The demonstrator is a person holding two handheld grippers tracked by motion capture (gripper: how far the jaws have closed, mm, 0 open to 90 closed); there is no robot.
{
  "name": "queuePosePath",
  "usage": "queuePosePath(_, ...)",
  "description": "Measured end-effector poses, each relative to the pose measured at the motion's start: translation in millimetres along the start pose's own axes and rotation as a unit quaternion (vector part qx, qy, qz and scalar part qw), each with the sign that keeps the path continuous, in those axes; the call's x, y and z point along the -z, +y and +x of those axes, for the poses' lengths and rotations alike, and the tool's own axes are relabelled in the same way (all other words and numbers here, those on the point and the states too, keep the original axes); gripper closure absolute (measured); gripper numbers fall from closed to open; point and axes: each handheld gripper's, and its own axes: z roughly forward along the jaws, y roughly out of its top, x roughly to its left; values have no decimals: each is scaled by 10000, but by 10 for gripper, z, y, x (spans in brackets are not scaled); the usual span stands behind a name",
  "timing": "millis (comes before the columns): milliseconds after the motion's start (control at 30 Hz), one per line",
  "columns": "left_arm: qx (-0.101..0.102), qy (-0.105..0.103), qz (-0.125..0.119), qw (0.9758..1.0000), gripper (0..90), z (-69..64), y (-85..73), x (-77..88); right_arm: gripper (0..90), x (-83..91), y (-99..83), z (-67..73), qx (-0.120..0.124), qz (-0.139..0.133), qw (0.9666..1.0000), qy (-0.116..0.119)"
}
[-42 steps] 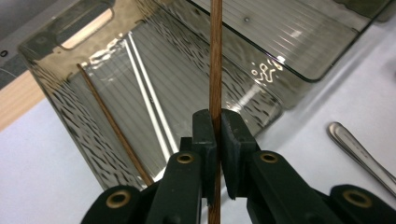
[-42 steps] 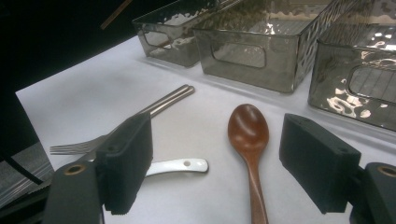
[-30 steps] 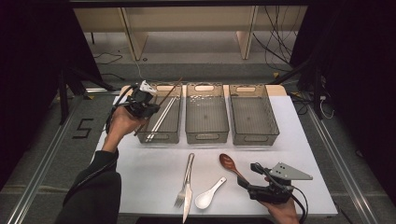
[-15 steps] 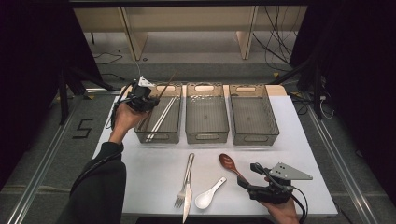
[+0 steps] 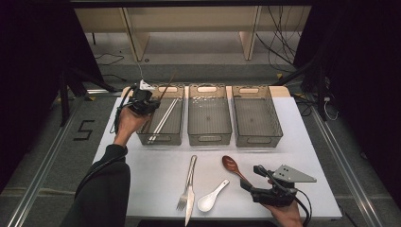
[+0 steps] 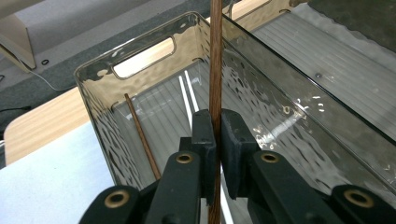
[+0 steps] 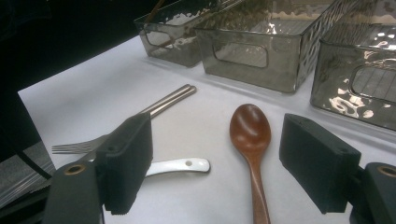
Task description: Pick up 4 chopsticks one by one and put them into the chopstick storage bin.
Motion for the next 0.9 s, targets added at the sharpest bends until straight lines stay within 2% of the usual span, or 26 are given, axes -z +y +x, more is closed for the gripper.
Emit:
queuePosePath(133,150,29,5,9999,836,31,-32,-31,266,2,0,1,6,-2,10000,3)
queuePosePath(300,183,67,115,9997,812,35,-61,-55,267,3,1,1,2,-3,10000,3)
queuePosePath(467,486,54,196,9986,609,45,-47,-15,266,5,2,7,19,-11,10000,12)
queuePosePath(567,859,-20,224,9961,525,23,-26,62,266,4,2,4,20,-8,10000,6)
queuePosePath(633,1031,-78,313,9941,460,-12,-13,128,266,7,2,6,10,-6,10000,-1)
queuePosePath(700,1075,-227,391,9932,402,-66,-24,201,266,8,2,5,11,-10,10000,-6)
queuePosePath(900,1255,-344,310,9910,332,-211,-146,447,266,8,0,5,9,-2,10000,-8)
